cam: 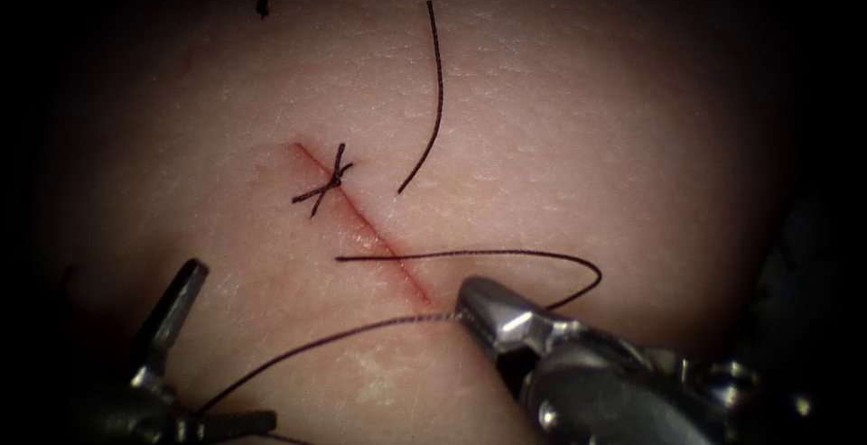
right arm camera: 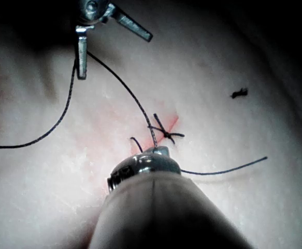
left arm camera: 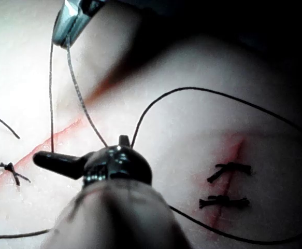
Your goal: Wound Closure
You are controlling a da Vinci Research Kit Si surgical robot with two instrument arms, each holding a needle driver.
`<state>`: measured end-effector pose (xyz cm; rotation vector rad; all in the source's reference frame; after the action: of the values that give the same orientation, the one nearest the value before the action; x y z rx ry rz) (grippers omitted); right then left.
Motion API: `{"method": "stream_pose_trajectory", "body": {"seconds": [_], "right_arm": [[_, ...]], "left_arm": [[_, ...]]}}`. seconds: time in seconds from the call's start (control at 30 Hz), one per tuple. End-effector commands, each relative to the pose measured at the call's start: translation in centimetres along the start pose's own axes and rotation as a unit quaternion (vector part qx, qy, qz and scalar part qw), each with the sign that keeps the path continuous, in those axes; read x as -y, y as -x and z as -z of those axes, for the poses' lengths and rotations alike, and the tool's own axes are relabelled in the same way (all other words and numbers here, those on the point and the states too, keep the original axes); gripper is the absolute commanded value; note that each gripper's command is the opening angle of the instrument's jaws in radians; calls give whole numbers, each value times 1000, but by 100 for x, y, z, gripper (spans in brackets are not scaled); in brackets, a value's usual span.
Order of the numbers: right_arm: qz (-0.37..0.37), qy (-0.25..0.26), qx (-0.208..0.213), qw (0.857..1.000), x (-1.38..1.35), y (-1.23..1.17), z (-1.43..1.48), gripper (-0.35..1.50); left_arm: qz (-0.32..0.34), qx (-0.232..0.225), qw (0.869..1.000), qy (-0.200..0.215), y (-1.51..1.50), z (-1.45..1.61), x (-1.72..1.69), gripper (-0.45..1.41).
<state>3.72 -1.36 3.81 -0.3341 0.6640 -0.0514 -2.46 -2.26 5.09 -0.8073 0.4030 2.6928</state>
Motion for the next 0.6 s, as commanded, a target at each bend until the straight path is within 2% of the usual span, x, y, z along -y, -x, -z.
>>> {"method": "stream_pose_trajectory", "body": {"seconds": [0.03, 0.13, 0.27, 0.43, 0.5, 0.6], "right_arm": [[0, 0, 0, 1000, 5, -2, -8, -35], [-1, 2, 0, 1000, 3, -1, -8, -35], [-2, 5, 0, 1000, 2, 0, -7, -35], [-2, 6, -1, 1000, 1, 1, -4, -35], [-3, 7, -1, 1000, 0, 1, -4, -35], [-3, 8, 0, 1000, -2, 2, -3, -35]], "left_arm": [[2, 0, 1000, 1, 5, -6, -10, 104], [16, -1, 1000, -3, 9, -10, -15, 86], [26, 5, 1000, -8, 14, -14, -26, 46], [22, 18, 1000, 3, 20, -23, -34, 25], [19, 22, 1000, 6, 21, -26, -37, 12], [16, 25, 1000, 9, 25, -27, -39, 10]]}}
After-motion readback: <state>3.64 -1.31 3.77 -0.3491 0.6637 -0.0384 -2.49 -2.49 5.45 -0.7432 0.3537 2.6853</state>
